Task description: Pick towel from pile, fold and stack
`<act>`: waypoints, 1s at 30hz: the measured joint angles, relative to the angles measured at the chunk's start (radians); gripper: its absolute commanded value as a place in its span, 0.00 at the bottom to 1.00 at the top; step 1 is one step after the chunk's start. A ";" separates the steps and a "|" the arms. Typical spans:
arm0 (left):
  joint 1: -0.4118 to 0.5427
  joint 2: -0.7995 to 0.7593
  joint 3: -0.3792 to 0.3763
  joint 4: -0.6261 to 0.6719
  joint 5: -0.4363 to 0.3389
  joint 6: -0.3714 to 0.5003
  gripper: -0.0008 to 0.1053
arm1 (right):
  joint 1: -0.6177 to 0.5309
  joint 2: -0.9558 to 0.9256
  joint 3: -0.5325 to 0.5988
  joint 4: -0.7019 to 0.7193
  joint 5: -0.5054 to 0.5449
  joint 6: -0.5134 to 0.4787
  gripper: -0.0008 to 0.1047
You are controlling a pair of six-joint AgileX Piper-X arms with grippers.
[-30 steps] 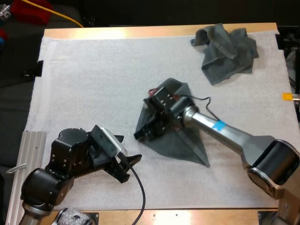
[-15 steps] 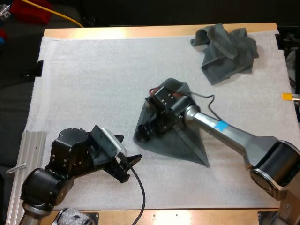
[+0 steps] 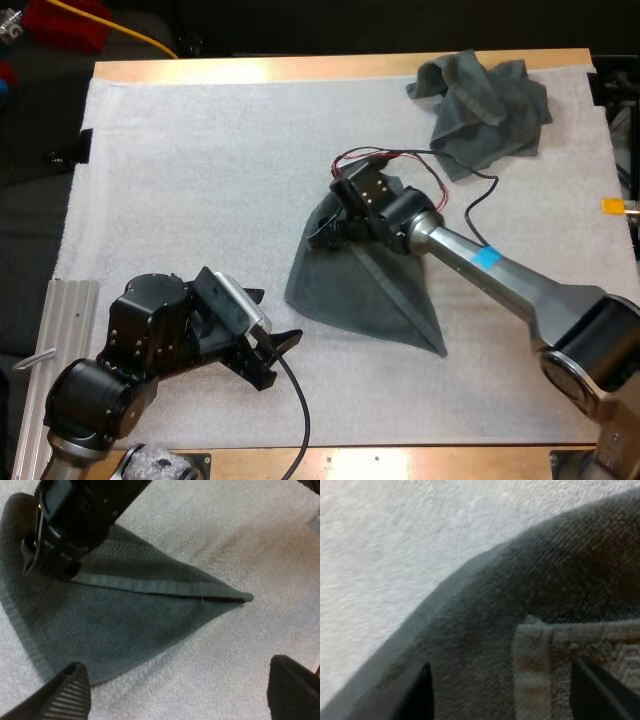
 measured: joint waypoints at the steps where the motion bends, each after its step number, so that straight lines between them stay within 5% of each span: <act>1: 0.000 0.000 0.000 0.000 0.000 0.000 0.67 | 0.000 0.009 0.000 -0.002 0.011 0.000 0.53; 17: 0.000 0.000 0.000 0.000 0.000 0.000 0.67 | 0.000 0.094 -0.006 -0.089 0.097 -0.009 0.51; 30: 0.000 0.000 0.000 0.000 0.000 0.000 0.67 | -0.004 0.094 -0.009 -0.064 0.130 -0.001 0.03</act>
